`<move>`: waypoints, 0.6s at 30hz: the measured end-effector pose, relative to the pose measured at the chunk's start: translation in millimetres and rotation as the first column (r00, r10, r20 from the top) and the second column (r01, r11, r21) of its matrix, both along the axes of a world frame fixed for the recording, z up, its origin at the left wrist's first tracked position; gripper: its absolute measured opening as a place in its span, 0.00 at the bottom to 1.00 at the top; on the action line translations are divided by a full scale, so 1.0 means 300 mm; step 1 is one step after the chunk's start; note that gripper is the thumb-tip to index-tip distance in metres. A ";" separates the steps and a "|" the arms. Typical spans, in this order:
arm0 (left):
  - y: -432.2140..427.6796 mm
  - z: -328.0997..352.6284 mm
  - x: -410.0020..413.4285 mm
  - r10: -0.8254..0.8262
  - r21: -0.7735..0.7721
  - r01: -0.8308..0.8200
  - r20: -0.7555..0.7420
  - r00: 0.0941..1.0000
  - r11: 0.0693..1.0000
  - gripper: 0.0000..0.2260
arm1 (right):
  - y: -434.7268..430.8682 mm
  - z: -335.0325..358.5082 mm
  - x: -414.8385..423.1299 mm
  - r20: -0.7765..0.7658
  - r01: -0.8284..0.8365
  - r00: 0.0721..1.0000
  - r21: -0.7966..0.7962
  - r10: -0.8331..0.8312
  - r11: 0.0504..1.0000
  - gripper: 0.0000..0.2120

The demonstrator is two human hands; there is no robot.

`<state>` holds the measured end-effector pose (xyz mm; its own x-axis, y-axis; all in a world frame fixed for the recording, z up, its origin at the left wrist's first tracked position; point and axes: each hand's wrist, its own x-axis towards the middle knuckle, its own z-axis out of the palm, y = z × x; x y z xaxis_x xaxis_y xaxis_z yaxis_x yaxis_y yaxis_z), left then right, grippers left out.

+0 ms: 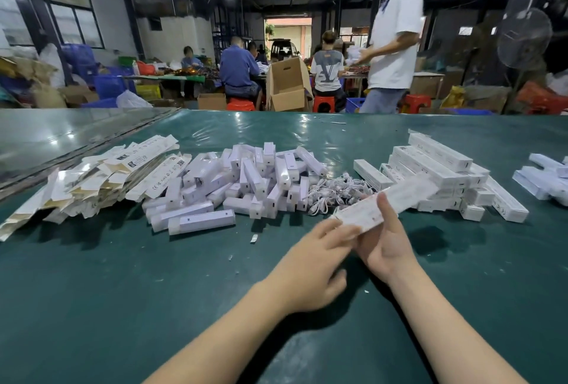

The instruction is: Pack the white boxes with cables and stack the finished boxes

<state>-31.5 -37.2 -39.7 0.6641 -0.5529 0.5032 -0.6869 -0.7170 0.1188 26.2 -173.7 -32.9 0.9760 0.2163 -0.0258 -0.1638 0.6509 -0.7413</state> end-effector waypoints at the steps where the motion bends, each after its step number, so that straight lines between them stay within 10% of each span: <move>1: -0.006 -0.009 -0.003 -0.042 0.022 0.042 -0.022 0.999 0.999 0.21 | -0.015 0.001 0.004 -0.047 0.044 0.998 0.052 -0.042 0.998 0.15; 7: 0.016 -0.031 -0.011 -0.031 -0.278 0.001 -0.105 0.994 0.961 0.06 | -0.012 0.000 0.005 -0.141 0.242 0.961 0.009 -0.239 0.970 0.04; 18: 0.010 -0.023 -0.010 -0.073 -0.552 -0.168 -0.388 0.919 0.817 0.18 | 0.096 -0.007 -0.055 -0.184 0.114 0.978 0.053 -0.102 0.992 0.11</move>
<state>-34.6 -34.1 -46.6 0.8830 -0.2125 0.4186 -0.4680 -0.4672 0.7501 9.7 -145.0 -35.1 0.9741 0.1164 -0.1936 -0.2174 0.7167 -0.6627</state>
